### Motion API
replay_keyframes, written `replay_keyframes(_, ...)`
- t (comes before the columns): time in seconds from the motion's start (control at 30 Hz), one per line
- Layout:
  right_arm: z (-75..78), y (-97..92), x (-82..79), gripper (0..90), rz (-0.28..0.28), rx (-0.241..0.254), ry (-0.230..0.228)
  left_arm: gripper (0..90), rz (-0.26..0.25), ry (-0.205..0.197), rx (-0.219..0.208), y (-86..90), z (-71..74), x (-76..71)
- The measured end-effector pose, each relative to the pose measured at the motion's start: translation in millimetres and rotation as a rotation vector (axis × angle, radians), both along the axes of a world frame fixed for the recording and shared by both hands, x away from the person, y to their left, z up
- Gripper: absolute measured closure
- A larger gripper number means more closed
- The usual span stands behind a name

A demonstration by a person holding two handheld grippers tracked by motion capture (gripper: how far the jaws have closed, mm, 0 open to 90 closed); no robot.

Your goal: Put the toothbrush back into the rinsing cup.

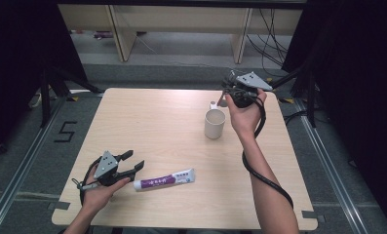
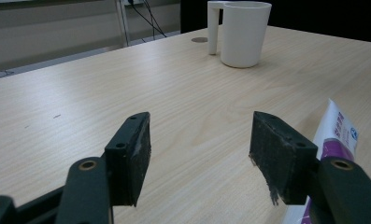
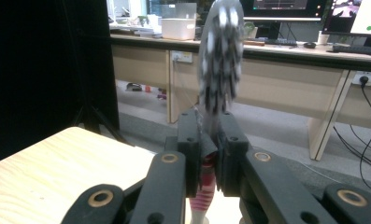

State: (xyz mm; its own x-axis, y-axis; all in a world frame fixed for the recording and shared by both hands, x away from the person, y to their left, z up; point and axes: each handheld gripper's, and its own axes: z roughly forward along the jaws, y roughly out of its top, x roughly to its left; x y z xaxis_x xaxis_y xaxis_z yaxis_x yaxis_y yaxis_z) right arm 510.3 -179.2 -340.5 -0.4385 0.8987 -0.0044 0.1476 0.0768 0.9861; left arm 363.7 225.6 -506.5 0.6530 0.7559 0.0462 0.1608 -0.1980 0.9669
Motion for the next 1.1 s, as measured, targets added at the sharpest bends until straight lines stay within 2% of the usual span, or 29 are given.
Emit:
replay_keyframes(0.2, -0.6, 0.4, 4.4, 82.8, -0.005, 0.0, -0.002, 38.3, 0.002, 0.0, 0.0, 0.5, -0.1, -0.1)
replay_keyframes(0.3, -1.4, 0.6, 7.3, 82.8, -0.014, -0.006, -0.022, 38.3, 0.0, 0.001, -0.001, 0.3, -0.4, -0.2)
replay_keyframes(0.4, -1.6, 1.0, 8.4, 82.8, -0.017, 0.007, -0.014, 38.3, -0.001, 0.002, 0.0, 0.0, -0.5, -0.2)
replay_keyframes(0.43, -1.5, 0.3, 10.7, 82.8, -0.022, 0.001, -0.023, 38.3, -0.001, 0.005, -0.015, -1.0, -1.4, -0.2)
replay_keyframes(0.53, -1.5, 0.7, 13.3, 82.7, -0.026, 0.006, -0.019, 38.2, -0.003, 0.006, -0.016, -1.4, -1.6, -0.2)
replay_keyframes(0.57, -1.7, 0.2, 14.8, 82.7, -0.029, -0.001, -0.033, 38.2, -0.003, 0.007, -0.016, -1.4, -1.7, -0.3)
replay_keyframes(0.73, -3.9, 2.0, 20.5, 82.7, -0.038, 0.008, -0.02, 38.2, -0.002, 0.005, -0.014, -1.0, -1.6, -0.3)
replay_keyframes(0.77, -4.9, 3.2, 22.9, 82.7, -0.038, 0.016, -0.004, 38.2, -0.002, 0.005, -0.014, -1.1, -1.7, -0.4)
replay_keyframes(0.83, -5.3, 3.0, 25.0, 82.7, -0.036, 0.007, -0.021, 38.2, -0.003, 0.006, -0.014, -1.2, -1.8, -0.5)
replay_keyframes(1.0, -7.7, 6.6, 30.1, 82.7, -0.042, 0.007, -0.01, 38.2, -0.004, 0.006, -0.015, -1.3, -2.1, -0.2)
replay_keyframes(1.1, -9.5, 10.2, 35.5, 82.7, -0.039, -0.002, -0.009, 38.2, -0.002, 0.006, 0.004, -0.6, -1.2, -0.8)
